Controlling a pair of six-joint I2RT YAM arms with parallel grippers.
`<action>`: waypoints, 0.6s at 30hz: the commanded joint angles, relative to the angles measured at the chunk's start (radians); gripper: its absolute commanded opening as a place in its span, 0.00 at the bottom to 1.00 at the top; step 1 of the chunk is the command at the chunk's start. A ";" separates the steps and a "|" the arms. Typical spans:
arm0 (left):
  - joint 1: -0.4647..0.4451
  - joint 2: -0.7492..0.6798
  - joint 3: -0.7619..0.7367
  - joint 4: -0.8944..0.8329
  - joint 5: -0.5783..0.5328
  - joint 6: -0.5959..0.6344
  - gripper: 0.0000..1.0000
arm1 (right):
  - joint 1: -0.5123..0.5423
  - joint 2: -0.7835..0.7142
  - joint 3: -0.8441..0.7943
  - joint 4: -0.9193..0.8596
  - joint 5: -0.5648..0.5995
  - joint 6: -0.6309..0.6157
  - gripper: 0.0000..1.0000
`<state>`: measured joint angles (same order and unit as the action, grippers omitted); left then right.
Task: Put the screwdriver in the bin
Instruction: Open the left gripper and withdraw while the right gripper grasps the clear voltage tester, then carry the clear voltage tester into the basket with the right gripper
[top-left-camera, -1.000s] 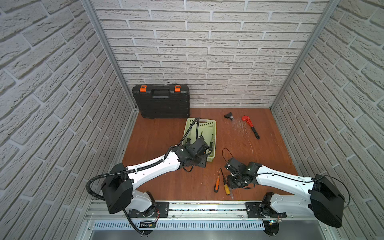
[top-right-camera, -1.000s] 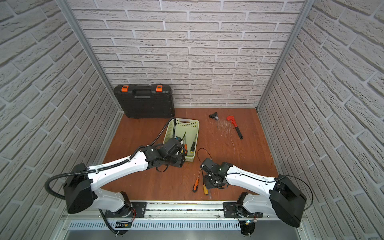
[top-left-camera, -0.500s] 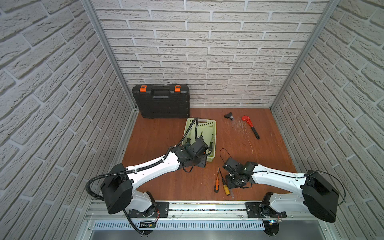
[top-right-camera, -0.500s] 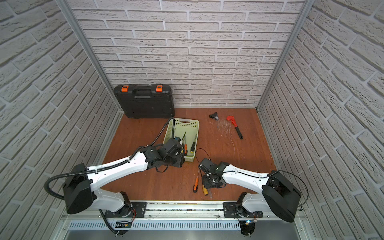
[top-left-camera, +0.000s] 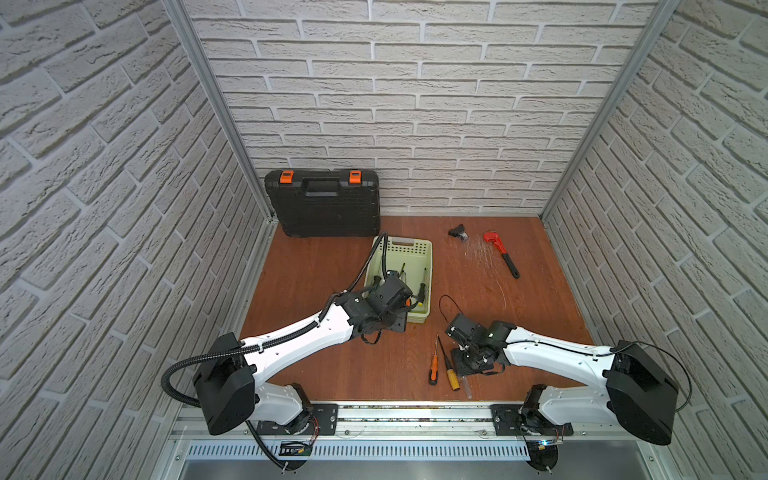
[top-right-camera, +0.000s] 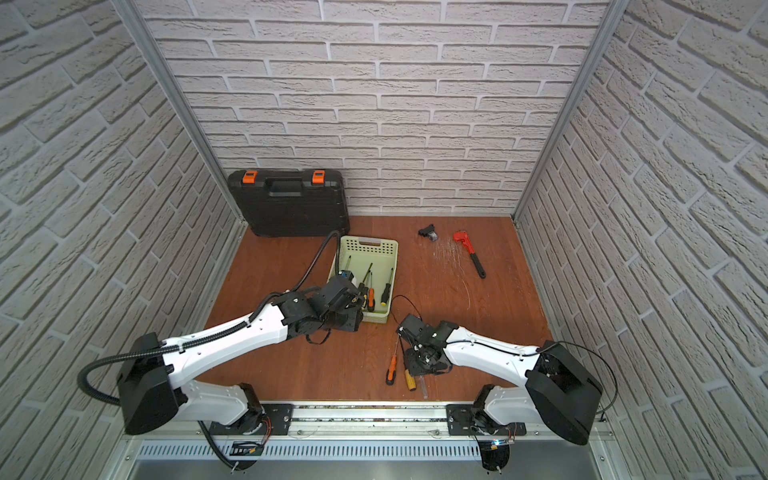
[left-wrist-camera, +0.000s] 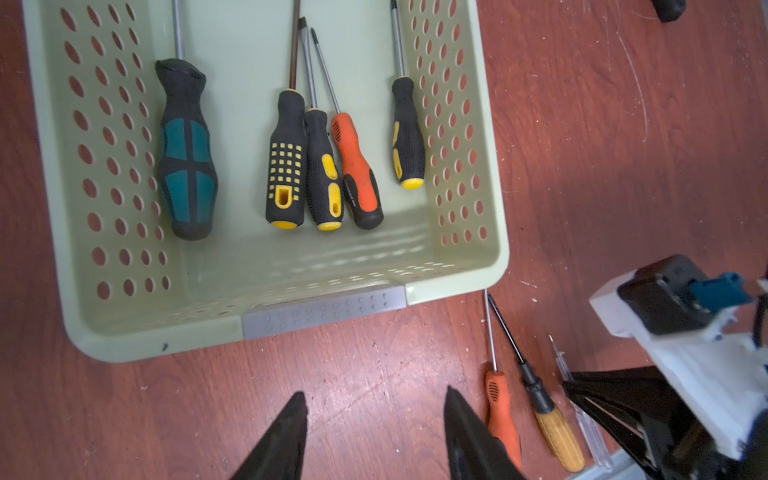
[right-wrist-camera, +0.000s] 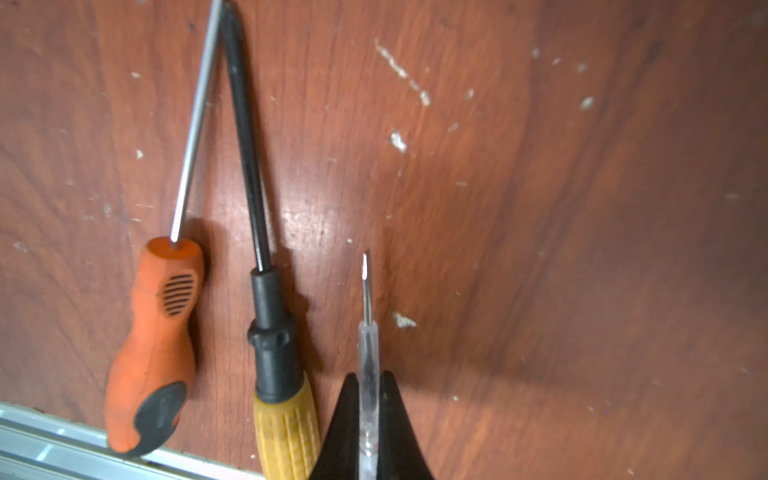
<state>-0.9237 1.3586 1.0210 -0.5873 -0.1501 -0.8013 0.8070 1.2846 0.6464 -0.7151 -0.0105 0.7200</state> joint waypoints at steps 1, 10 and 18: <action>0.020 -0.031 0.013 -0.022 -0.026 -0.012 0.54 | -0.031 -0.046 0.053 -0.066 0.018 -0.034 0.05; 0.063 -0.068 -0.012 -0.022 -0.015 -0.019 0.54 | -0.093 -0.058 0.172 -0.143 -0.009 -0.095 0.06; 0.101 -0.139 -0.055 -0.014 -0.015 -0.027 0.54 | -0.173 -0.020 0.446 -0.253 -0.095 -0.166 0.06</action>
<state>-0.8341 1.2530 0.9840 -0.6022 -0.1524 -0.8169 0.6537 1.2434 0.9916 -0.9184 -0.0677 0.6029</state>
